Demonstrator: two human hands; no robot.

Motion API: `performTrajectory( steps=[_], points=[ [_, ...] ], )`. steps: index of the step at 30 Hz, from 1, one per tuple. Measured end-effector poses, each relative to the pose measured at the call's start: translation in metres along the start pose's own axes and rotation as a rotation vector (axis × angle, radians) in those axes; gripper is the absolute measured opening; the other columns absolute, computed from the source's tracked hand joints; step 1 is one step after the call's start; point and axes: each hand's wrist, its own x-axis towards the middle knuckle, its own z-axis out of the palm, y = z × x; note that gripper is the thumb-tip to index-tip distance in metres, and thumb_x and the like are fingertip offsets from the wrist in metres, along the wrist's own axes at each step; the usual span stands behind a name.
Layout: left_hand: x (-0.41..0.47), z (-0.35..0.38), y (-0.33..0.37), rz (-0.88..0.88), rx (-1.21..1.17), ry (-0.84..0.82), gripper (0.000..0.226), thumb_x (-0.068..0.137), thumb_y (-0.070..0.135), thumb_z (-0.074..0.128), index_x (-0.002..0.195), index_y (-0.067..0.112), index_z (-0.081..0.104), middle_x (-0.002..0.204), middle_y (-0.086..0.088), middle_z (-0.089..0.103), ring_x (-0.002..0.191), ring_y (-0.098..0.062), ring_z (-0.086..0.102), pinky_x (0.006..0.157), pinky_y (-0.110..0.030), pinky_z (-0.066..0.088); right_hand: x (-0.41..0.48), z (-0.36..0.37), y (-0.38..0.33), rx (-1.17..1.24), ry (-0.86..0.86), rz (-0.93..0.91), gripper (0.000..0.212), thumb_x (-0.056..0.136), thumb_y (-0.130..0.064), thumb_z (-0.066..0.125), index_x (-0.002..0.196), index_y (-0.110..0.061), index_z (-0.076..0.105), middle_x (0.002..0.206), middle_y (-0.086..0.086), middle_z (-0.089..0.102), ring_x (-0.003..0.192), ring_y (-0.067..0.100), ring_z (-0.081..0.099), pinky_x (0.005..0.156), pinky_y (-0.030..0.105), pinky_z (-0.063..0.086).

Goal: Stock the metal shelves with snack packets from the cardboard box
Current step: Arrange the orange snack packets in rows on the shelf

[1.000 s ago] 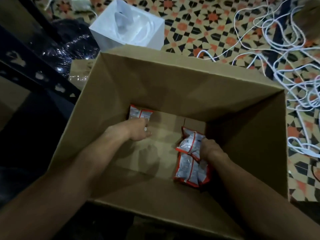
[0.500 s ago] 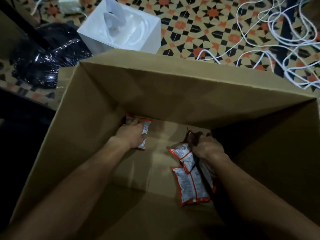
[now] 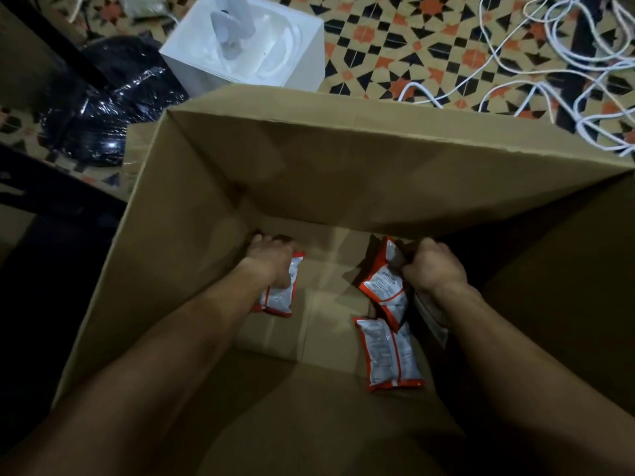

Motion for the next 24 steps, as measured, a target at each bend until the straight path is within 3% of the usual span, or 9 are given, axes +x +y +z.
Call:
performTrajectory(
  steps=[2, 4, 7, 10, 14, 17, 24],
  points=[
    [-0.007, -0.002, 0.012, 0.060, 0.011, 0.005, 0.061, 0.080, 0.052, 0.064, 0.131, 0.022, 0.051, 0.135, -0.005, 0.054, 0.126, -0.027, 0.043, 0.107, -0.042, 0.024, -0.006, -0.007, 0.001, 0.022, 0.008, 0.006, 0.045, 0.087, -0.031, 0.069, 0.120, -0.004, 0.058, 0.128, 0.020, 0.057, 0.119, 0.037, 0.056, 0.097, 0.040, 0.048],
    [-0.016, -0.008, 0.028, 0.150, -0.091, 0.021, 0.052, 0.080, 0.052, 0.066, 0.119, 0.017, 0.059, 0.127, -0.009, 0.060, 0.120, -0.029, 0.050, 0.099, -0.038, 0.033, -0.010, -0.013, 0.003, 0.037, 0.006, 0.011, 0.047, 0.088, -0.030, 0.068, 0.124, -0.004, 0.055, 0.132, 0.021, 0.053, 0.123, 0.038, 0.054, 0.100, 0.040, 0.047],
    [-0.026, -0.005, 0.062, 0.297, -0.340, -0.111, 0.044, 0.076, 0.045, 0.075, 0.104, 0.012, 0.066, 0.111, -0.011, 0.067, 0.097, -0.028, 0.063, 0.076, -0.030, 0.046, -0.015, -0.021, 0.011, 0.066, 0.013, 0.033, 0.050, 0.090, -0.029, 0.068, 0.129, -0.004, 0.052, 0.135, 0.020, 0.051, 0.125, 0.037, 0.051, 0.102, 0.039, 0.044],
    [-0.033, 0.003, 0.100, 0.400, -0.462, -0.198, 0.036, 0.074, 0.053, 0.075, 0.087, 0.020, 0.065, 0.088, 0.000, 0.067, 0.079, -0.018, 0.063, 0.074, -0.033, 0.054, -0.015, -0.023, 0.021, 0.091, 0.023, 0.057, 0.050, 0.092, -0.026, 0.064, 0.134, -0.004, 0.048, 0.137, 0.020, 0.047, 0.126, 0.037, 0.050, 0.102, 0.038, 0.042],
    [-0.039, 0.009, 0.144, 0.445, -0.529, -0.263, 0.045, 0.083, 0.048, 0.072, 0.115, 0.018, 0.063, 0.113, -0.001, 0.066, 0.096, -0.018, 0.060, 0.078, -0.030, 0.048, -0.014, -0.022, 0.028, 0.123, 0.025, 0.066, 0.049, 0.092, -0.024, 0.063, 0.136, -0.008, 0.048, 0.137, 0.018, 0.046, 0.125, 0.036, 0.050, 0.102, 0.038, 0.042],
    [-0.031, 0.015, 0.158, 0.424, -0.542, -0.293, 0.060, 0.079, 0.051, 0.074, 0.130, 0.022, 0.056, 0.131, 0.001, 0.061, 0.112, -0.020, 0.058, 0.094, -0.036, 0.050, -0.012, -0.018, 0.027, 0.121, 0.029, 0.057, 0.049, 0.094, -0.027, 0.064, 0.135, -0.008, 0.047, 0.137, 0.017, 0.047, 0.125, 0.035, 0.050, 0.100, 0.040, 0.043],
    [-0.036, 0.000, 0.152, 0.432, -0.510, -0.309, 0.063, 0.080, 0.047, 0.076, 0.133, 0.024, 0.052, 0.131, 0.003, 0.059, 0.114, -0.020, 0.058, 0.098, -0.036, 0.048, -0.009, -0.012, 0.021, 0.141, 0.047, 0.018, 0.044, 0.094, -0.025, 0.063, 0.131, -0.006, 0.050, 0.135, 0.018, 0.050, 0.123, 0.036, 0.052, 0.098, 0.038, 0.044]
  ],
)
